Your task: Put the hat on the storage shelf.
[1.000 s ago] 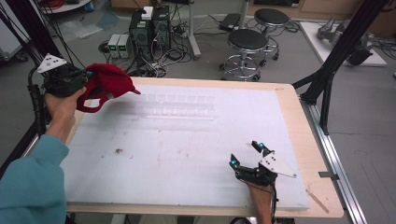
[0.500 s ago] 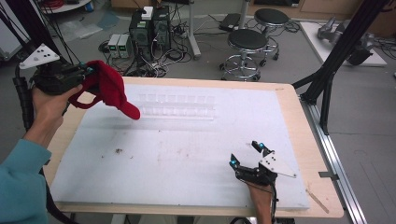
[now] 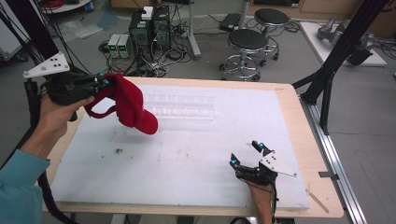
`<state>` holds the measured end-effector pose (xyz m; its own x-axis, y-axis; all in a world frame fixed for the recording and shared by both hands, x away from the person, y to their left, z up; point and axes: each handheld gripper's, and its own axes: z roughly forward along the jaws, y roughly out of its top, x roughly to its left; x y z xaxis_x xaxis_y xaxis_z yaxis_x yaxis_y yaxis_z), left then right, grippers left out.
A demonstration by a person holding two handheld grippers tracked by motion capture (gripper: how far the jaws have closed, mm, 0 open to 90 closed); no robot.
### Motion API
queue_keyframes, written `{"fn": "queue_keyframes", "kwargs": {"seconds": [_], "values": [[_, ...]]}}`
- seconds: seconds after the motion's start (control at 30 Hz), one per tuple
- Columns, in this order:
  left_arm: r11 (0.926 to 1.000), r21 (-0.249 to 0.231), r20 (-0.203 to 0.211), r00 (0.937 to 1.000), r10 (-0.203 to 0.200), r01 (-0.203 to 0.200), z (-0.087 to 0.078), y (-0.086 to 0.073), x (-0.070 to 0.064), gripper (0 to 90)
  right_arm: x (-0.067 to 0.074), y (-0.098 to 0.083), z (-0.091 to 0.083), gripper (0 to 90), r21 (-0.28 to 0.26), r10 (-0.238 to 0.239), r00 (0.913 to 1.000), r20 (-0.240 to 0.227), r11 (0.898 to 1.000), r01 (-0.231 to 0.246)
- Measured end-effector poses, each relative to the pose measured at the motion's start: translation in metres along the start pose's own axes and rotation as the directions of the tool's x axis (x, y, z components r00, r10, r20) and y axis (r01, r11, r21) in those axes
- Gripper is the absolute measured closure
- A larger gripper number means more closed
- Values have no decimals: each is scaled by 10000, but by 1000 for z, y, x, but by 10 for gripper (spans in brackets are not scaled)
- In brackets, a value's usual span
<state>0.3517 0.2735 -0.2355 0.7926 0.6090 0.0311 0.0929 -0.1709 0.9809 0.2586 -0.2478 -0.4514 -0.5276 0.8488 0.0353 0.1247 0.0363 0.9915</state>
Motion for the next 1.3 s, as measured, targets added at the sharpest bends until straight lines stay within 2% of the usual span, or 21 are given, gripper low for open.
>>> {"fn": "queue_keyframes", "kwargs": {"seconds": [0.17,0.23,0.37,0.4,0.47,0.5,0.53,0.7,0.8,0.87,0.9,0.93,0.97,1.03,1.07,1.1,1.13,1.17,1.2,1.27,1.3], "values": [[9998,202,622,9981,11,-24,8,-2,-10,863,0,1,2,64,197,7,10000,36,9998,-8],[9994,345,1116,9938,1,-40,15,-4,-17,863,0,3,3,64,226,-10,9999,-122,9997,13],[9980,584,1515,9884,130,-220,23,-4,-25,863,2,13,2,64,112,118,9991,-407,9999,-114],[9968,719,1768,9840,203,-335,28,-5,-29,863,2,17,3,64,123,83,9988,-489,9999,-77],[9960,796,1888,9817,260,-417,30,-5,-30,863,3,24,3,64,132,79,9975,-702,9999,-70],[9957,837,2136,9767,219,-406,34,-5,-34,863,3,28,3,64,149,30,9967,-805,9999,-18],[9957,837,2136,9767,219,-406,34,-5,-34,863,4,31,3,64,159,38,9960,-896,9999,-24],[9937,941,2746,9610,327,-607,43,-7,-43,863,5,47,6,64,65,-30,9922,-1249,10000,39],[9935,926,3163,9481,338,-663,48,-9,-47,863,9,58,8,64,67,-55,9881,-1539,10000,66],[9928,923,3468,9371,399,-765,53,-10,-50,863,12,70,12,64,146,-173,9806,-1950,9997,206],[9928,923,3468,9371,399,-765,53,-10,-50,863,12,70,12,64,146,-173,9806,-1950,9997,206],[9918,902,3737,9262,501,-900,56,-11,-52,863,15,77,15,64,248,-267,9746,-2222,9991,331],[9918,902,3737,9262,501,-900,56,-11,-52,863,16,79,16,64,282,-279,9715,-2355,9990,355],[9906,932,3967,9163,550,-998,58,-12,-54,863,17,83,18,64,341,-326,9669,-2531,9985,426],[9901,954,4049,9127,555,-1026,59,-12,-55,863,19,86,20,64,358,-357,9624,-2694,9982,470],[9893,981,4135,9087,582,-1081,60,-12,-55,863,22,91,23,64,433,-388,9518,-3042,9976,545],[9890,970,4283,9016,602,-1121,60,-12,-57,863,24,94,25,64,496,-383,9466,-3200,9971,571],[9890,970,4283,9016,602,-1121,60,-12,-57,862,24,94,25,64,496,-383,9466,-3200,9971,571],[9885,974,4409,8954,616,-1160,61,-12,-58,863,28,100,30,64,542,-457,9352,-3513,9961,690],[9888,1001,4452,8937,553,-1111,62,-12,-59,863,33,106,34,63,537,-479,9208,-3871,9958,744],[9888,1009,4488,8920,537,-1102,63,-12,-59,863,33,106,34,63,537,-479,9208,-3871,9958,744]]}}
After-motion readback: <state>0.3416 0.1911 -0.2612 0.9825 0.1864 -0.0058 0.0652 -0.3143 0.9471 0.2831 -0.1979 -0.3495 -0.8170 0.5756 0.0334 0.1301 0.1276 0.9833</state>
